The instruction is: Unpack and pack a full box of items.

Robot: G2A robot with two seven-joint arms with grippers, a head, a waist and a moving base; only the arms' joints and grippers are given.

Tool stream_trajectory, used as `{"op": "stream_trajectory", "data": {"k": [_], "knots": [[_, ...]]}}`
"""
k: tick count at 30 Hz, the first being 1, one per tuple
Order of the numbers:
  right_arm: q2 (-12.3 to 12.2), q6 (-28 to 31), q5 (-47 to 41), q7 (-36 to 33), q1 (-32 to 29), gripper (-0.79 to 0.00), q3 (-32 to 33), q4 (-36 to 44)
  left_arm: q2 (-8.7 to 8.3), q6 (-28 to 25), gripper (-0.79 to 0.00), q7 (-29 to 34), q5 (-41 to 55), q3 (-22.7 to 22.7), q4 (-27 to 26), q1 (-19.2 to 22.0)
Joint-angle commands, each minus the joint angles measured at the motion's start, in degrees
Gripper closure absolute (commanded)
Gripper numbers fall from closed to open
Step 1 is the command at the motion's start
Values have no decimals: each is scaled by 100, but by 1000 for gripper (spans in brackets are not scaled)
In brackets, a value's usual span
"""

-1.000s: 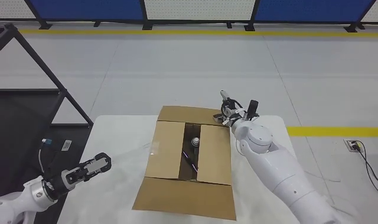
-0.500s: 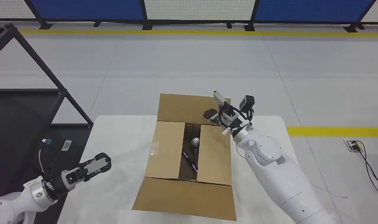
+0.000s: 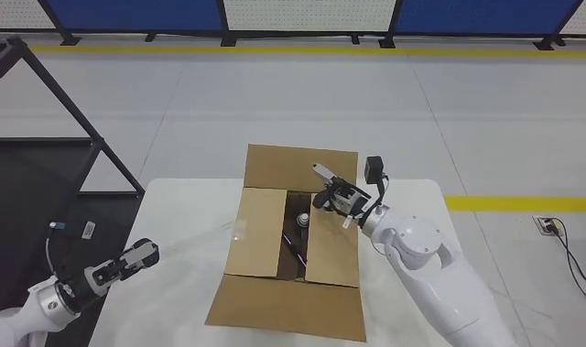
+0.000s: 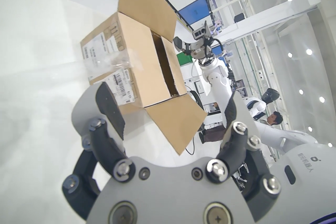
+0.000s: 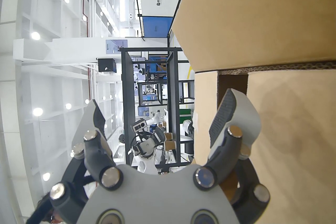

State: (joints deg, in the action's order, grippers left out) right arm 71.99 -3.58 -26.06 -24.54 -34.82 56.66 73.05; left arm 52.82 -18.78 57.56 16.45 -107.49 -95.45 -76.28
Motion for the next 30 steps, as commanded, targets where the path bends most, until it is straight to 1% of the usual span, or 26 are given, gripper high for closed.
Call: {"op": "stream_trajectory", "data": {"k": [1,7,12,14,17,21,25,30], "knots": [[0,-1,0,2,1,-785,0,0,-7,-4,-785,-76,-42,-53,75,-46],[6,-10,78,-53,-26,-785,-55,76,-8,-20,-785,-167,-29,-83,74,-80],[69,-409,640,-649,249,-785,-465,94,-8,-20,-785,-167,-29,-83,74,-80],[112,-515,772,-841,387,-785,-622,-17,-5,-1,-785,-224,-73,-48,32,-100],[187,-567,822,-1097,566,-785,-814,-219,-7,78,-785,-445,-439,73,19,-105],[289,-626,898,-1303,775,-785,-1030,-553,-12,134,-785,-693,-794,181,199,-70],[382,-651,988,-1543,951,-785,-1219,-835,-16,45,-785,-698,-533,137,381,-48],[506,-443,852,-1758,1112,-785,-1329,-1183,-25,-146,-785,-766,-334,-8,453,-119]]}}
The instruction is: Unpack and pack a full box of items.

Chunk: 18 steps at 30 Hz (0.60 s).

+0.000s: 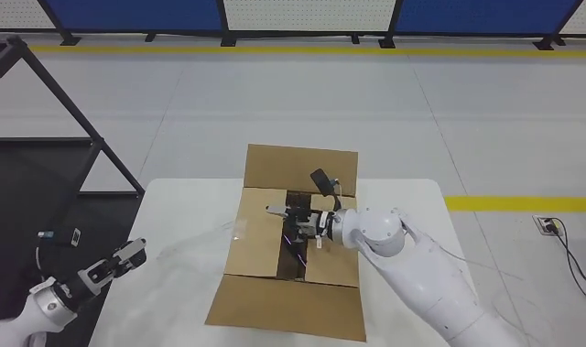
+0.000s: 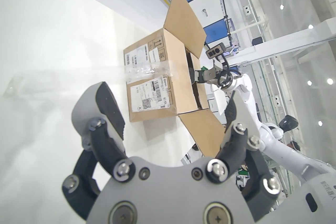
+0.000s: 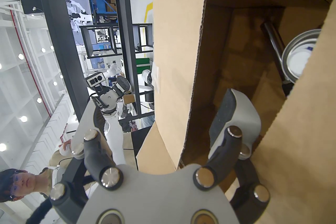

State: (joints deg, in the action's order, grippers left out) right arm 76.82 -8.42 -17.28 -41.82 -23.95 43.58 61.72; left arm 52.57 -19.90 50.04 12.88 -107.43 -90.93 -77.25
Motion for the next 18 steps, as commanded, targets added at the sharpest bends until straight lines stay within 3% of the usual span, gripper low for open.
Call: {"op": "stream_trajectory", "data": {"k": [1,6,18], "knots": [[50,126,-60,-60,49,-785,-43,-90,-1,-73,-785,-21,61,-31,-4,-42],[175,474,-147,-24,134,-785,-119,-283,0,-161,-785,27,223,-42,-15,-93],[187,515,-113,151,26,-785,-90,-208,2,-151,-785,-7,229,-43,-20,-96]]}}
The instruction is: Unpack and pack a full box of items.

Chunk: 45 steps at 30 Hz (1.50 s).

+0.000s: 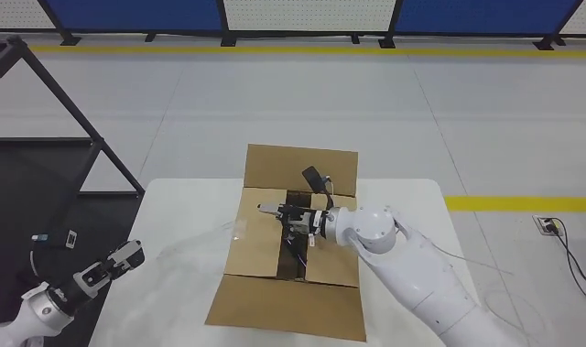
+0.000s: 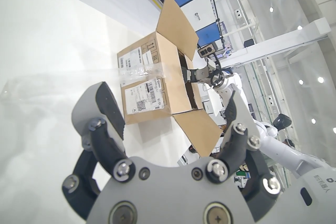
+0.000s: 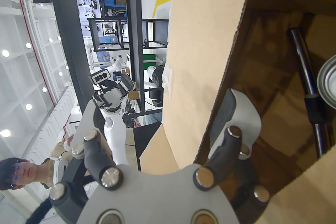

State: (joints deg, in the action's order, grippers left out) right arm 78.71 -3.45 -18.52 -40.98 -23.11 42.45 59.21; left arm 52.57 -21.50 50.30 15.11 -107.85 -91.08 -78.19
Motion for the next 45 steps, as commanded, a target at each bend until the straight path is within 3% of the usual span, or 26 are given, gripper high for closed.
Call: {"op": "stream_trajectory", "data": {"k": [1,17,20,23,45], "knots": [[-5,-11,70,155,-82,-785,44,78,9,44,-785,-151,65,-1,-44,-12],[153,699,-96,331,-211,-785,199,558,9,-1,-785,-258,535,-124,-69,-132],[302,512,141,1149,-138,-785,-22,658,10,4,-785,-233,628,-105,-45,-128],[446,586,61,1151,-20,-785,-220,601,8,13,-785,-210,648,-74,-19,-99],[503,808,149,915,-107,-785,-288,805,7,18,-785,-201,642,-63,-21,-96]]}}
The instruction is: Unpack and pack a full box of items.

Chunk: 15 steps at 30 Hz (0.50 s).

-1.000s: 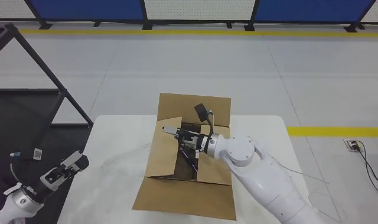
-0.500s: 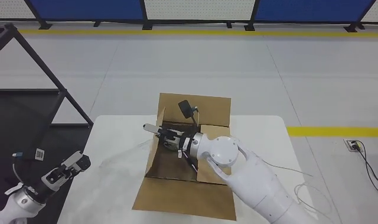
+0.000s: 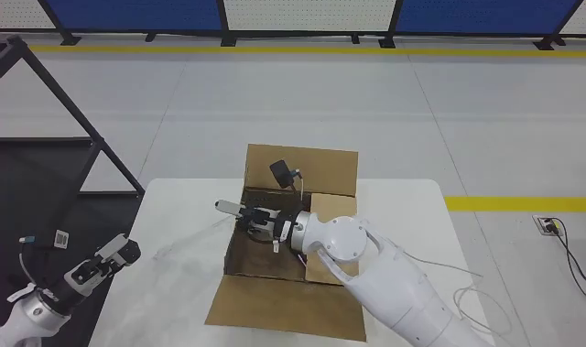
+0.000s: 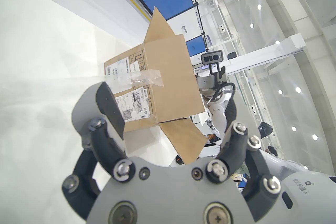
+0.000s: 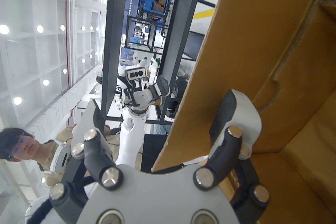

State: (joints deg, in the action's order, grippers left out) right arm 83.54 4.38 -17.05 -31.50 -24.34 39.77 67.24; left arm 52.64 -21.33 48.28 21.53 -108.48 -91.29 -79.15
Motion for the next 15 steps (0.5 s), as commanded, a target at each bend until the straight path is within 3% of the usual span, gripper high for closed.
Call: {"op": "stream_trajectory", "data": {"k": [1,7,15], "knots": [[49,33,31,-49,57,-785,-52,-29,4,22,-785,-59,-5,7,-16,-12],[315,225,-91,-89,334,-785,-319,-395,20,-8,-785,-276,-5,-18,-125,-152],[868,297,-191,165,808,-785,-865,-1246,29,-65,-785,-363,203,-180,-57,-290]]}}
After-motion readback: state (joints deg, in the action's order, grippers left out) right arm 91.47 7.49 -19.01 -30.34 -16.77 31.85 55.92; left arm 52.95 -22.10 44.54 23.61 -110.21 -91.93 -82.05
